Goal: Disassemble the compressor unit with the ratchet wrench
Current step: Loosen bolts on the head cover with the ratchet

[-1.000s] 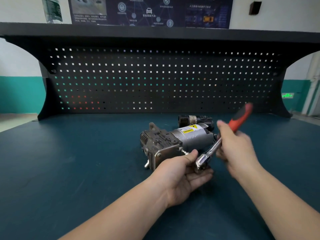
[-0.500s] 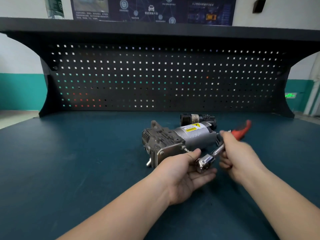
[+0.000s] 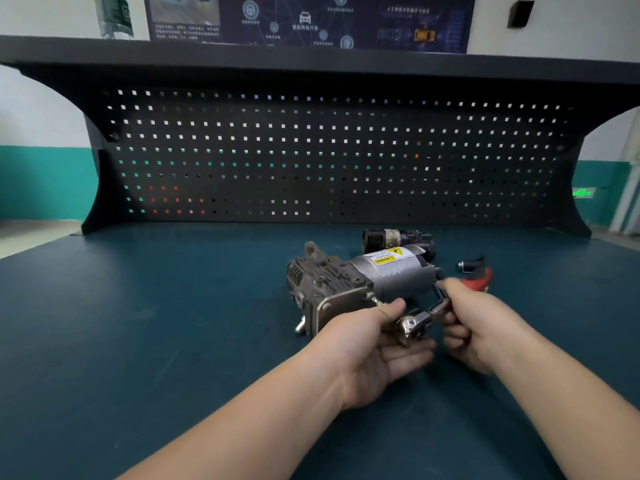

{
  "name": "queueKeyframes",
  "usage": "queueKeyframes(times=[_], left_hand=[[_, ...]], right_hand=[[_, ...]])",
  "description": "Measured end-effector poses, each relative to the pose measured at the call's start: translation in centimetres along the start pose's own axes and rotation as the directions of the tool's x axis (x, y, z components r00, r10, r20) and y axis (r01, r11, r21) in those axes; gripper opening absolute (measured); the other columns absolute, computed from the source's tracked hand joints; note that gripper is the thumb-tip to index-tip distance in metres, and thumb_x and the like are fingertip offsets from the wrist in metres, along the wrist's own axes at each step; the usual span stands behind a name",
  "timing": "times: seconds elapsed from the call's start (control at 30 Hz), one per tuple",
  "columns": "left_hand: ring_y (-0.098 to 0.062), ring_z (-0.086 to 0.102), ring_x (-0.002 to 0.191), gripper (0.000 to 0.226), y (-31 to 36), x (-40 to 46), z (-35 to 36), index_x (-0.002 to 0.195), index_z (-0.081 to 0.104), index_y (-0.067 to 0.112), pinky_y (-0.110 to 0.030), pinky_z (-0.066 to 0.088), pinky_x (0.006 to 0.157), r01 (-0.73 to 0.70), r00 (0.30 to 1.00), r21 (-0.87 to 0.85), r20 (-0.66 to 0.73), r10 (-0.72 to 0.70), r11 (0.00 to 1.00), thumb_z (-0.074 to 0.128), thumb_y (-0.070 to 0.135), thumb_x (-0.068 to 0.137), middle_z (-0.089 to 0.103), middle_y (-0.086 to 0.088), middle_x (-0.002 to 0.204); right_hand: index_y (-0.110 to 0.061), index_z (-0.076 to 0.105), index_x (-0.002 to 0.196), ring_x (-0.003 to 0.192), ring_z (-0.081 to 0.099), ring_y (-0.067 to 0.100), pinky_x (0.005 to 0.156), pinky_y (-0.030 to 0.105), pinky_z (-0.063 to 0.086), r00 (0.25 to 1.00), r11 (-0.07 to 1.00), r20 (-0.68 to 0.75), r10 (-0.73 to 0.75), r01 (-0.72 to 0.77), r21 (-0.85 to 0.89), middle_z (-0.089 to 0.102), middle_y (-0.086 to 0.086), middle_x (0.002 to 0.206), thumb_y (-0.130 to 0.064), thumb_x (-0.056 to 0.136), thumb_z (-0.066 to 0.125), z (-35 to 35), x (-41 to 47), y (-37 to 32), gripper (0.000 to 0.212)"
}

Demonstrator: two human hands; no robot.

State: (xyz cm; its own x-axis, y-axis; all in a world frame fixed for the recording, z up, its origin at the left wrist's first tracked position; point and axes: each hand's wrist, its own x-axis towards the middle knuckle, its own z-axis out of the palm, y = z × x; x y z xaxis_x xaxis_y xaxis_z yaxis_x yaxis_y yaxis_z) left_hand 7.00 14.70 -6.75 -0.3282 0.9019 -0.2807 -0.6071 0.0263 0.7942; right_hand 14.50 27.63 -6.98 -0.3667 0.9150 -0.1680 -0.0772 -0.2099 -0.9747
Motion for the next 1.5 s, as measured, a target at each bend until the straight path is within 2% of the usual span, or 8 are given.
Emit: queueKeyframes(times=[0.3, 0.53, 0.67, 0.87, 1.1, 1.23, 1.4, 1.5], left_hand=[[-0.029, 0.068, 0.064, 0.022, -0.2, -0.3, -0.3, 0.082, 0.064, -0.002, -0.034, 0.059, 0.057, -0.003, 1.000, 0.001, -0.027, 0.003, 1.000, 0.064, 0.018, 0.088, 0.065, -0.018, 0.075], [-0.027, 0.069, 0.062, 0.022, -0.1, -0.1, 0.1, 0.091, 0.063, -0.001, -0.035, 0.058, 0.061, -0.014, 1.000, 0.010, -0.002, 0.014, 1.000, 0.059, 0.021, 0.091, 0.069, -0.017, 0.069], [-0.027, 0.068, 0.063, 0.024, -0.2, 0.0, 0.1, 0.091, 0.063, -0.001, -0.033, 0.059, 0.057, -0.016, 1.000, 0.020, -0.014, 0.016, 1.000, 0.059, 0.022, 0.091, 0.068, -0.014, 0.065], [-0.028, 0.067, 0.073, 0.022, -0.2, -0.3, -0.3, 0.089, 0.065, 0.000, -0.031, 0.059, 0.062, -0.011, 1.000, 0.064, 0.004, 0.011, 0.998, 0.060, 0.021, 0.091, 0.065, -0.016, 0.087], [-0.029, 0.069, 0.066, 0.024, 0.2, -0.2, 0.1, 0.088, 0.063, -0.003, -0.034, 0.059, 0.062, -0.001, 1.000, 0.016, 0.023, 0.000, 1.000, 0.057, 0.019, 0.093, 0.068, -0.019, 0.072], [-0.029, 0.068, 0.065, 0.027, 0.0, -0.2, 0.0, 0.085, 0.064, -0.003, -0.034, 0.059, 0.059, -0.004, 1.000, 0.061, 0.000, 0.004, 0.998, 0.058, 0.023, 0.092, 0.067, -0.017, 0.064], [-0.029, 0.067, 0.063, 0.021, 0.0, -0.4, -0.4, 0.076, 0.064, 0.001, -0.032, 0.059, 0.056, -0.036, 0.999, 0.050, -0.032, 0.037, 0.998, 0.066, 0.019, 0.086, 0.065, -0.015, 0.069], [-0.028, 0.067, 0.064, 0.022, -0.1, -0.3, -0.3, 0.078, 0.063, -0.001, -0.032, 0.059, 0.055, -0.025, 0.999, 0.025, -0.026, 0.025, 0.999, 0.062, 0.019, 0.089, 0.065, -0.015, 0.073]], right_hand=[[-0.039, 0.056, 0.061, 0.049, 0.044, -0.002, 0.050, 0.006, 0.033, 0.492, 0.492, 0.157, -0.857, 0.870, -0.036, 0.047, -0.021, 0.049, -0.053, 0.079, 0.057, 1.7, -5.0, -1.4, 0.023], [-0.016, 0.041, 0.064, 0.025, 0.023, 0.009, 0.033, 0.017, 0.022, 0.995, 0.995, -0.053, -0.086, 0.089, 0.044, 0.032, -0.003, 0.037, -0.037, 0.092, 0.054, 0.4, -0.5, -0.5, 0.037], [-0.020, 0.046, 0.063, 0.034, 0.033, 0.011, 0.043, 0.023, 0.032, 0.932, 0.936, -0.114, -0.345, 0.350, 0.034, 0.035, -0.008, 0.039, -0.044, 0.087, 0.057, 0.6, -1.1, -0.4, 0.036], [-0.039, 0.049, 0.060, 0.050, 0.041, -0.001, 0.051, 0.008, 0.031, 0.381, 0.368, 0.131, -0.915, 0.923, -0.111, 0.045, -0.017, 0.052, -0.051, 0.082, 0.057, 2.0, -5.3, -0.8, 0.026], [-0.017, 0.042, 0.064, 0.026, 0.026, 0.009, 0.033, 0.015, 0.023, 0.987, 0.987, -0.066, -0.147, 0.151, 0.057, 0.032, -0.007, 0.033, -0.041, 0.093, 0.054, 0.7, -0.8, -0.6, 0.039], [-0.017, 0.044, 0.065, 0.029, 0.030, 0.009, 0.039, 0.021, 0.029, 0.977, 0.975, -0.096, -0.192, 0.201, 0.098, 0.033, -0.006, 0.037, -0.041, 0.092, 0.056, 0.8, -0.6, -0.1, 0.038], [-0.029, 0.057, 0.062, 0.046, 0.043, 0.001, 0.048, 0.014, 0.037, 0.578, 0.579, 0.076, -0.812, 0.815, -0.014, 0.048, -0.015, 0.048, -0.060, 0.079, 0.056, 1.3, -3.7, -1.1, 0.036], [-0.025, 0.055, 0.060, 0.043, 0.041, 0.002, 0.046, 0.019, 0.037, 0.665, 0.664, -0.002, -0.747, 0.745, -0.069, 0.045, -0.013, 0.044, -0.058, 0.082, 0.055, 1.4, -3.4, -1.1, 0.039]])
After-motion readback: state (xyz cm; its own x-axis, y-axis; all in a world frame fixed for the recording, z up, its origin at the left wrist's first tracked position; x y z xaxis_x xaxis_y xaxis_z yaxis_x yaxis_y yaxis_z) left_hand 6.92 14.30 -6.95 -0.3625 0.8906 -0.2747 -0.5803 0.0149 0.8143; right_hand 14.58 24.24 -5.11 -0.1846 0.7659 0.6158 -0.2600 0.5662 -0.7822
